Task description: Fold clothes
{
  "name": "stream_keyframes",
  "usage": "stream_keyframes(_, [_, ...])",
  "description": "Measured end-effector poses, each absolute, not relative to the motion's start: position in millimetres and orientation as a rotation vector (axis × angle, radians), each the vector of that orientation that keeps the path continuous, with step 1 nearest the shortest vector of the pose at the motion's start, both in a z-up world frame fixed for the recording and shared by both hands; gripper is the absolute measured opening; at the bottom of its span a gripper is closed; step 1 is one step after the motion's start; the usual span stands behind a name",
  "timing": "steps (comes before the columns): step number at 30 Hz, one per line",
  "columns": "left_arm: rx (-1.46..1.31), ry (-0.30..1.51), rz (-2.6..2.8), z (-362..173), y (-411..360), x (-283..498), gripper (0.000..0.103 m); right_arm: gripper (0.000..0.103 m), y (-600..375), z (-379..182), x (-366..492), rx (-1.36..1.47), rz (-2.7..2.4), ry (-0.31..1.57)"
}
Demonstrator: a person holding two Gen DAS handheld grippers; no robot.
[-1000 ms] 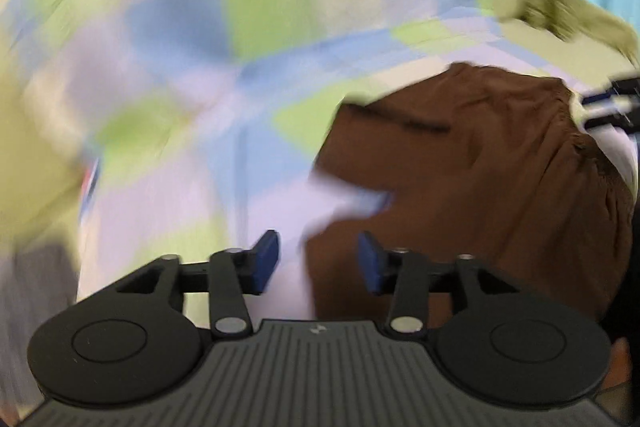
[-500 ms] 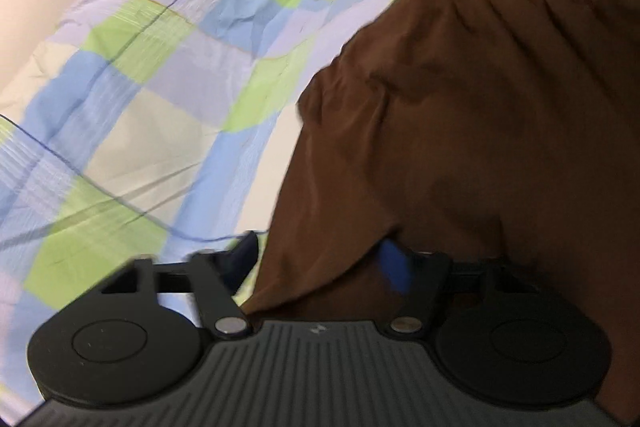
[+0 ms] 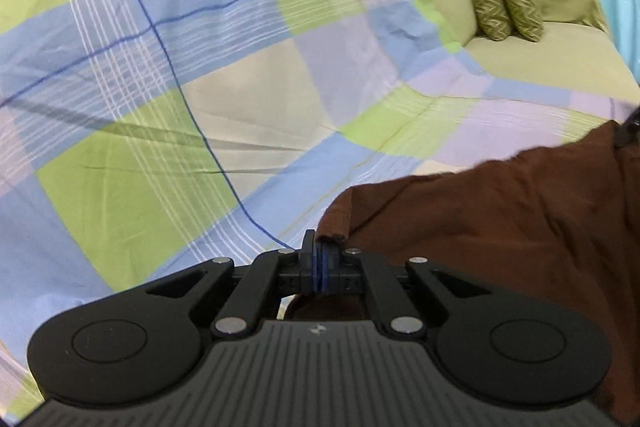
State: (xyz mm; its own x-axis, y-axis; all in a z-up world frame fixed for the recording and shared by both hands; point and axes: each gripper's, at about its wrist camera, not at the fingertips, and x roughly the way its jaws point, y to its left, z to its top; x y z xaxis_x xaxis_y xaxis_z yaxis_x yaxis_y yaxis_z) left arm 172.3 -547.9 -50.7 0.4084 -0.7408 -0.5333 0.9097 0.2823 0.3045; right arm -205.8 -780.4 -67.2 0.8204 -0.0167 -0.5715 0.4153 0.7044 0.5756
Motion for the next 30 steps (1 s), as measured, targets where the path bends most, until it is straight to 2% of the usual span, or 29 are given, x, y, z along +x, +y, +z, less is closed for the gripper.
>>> stream_keyframes(9, [0.565,0.316,-1.034,-48.4,-593.4,220.5,0.000,0.014,-822.5,-39.8,-157.3,0.615,-0.327,0.549])
stream_keyframes(16, [0.561,0.289,-1.005,-46.3,-591.1,234.8,0.000,0.015,-831.1,-33.7,-118.4,0.399,-0.407,0.564])
stream_keyframes(21, [0.512,0.213,-1.045,-21.6,-535.4,198.1,0.000,0.015,-817.4,-18.3,-137.8,0.359,-0.374,0.478])
stream_keyframes(24, [0.487,0.153,-1.079,5.1,-469.5,150.2,0.000,0.015,-786.1,9.0,-168.3,0.255,-0.293,0.426])
stream_keyframes(27, [0.473,0.156,-1.097,16.0,-411.4,103.6,0.000,0.015,-745.3,26.0,-199.0,0.149,-0.224,0.426])
stream_keyframes(30, [0.502,0.229,-1.108,0.8,-347.8,37.0,0.000,0.015,-703.6,27.8,-226.7,0.074,-0.164,0.461])
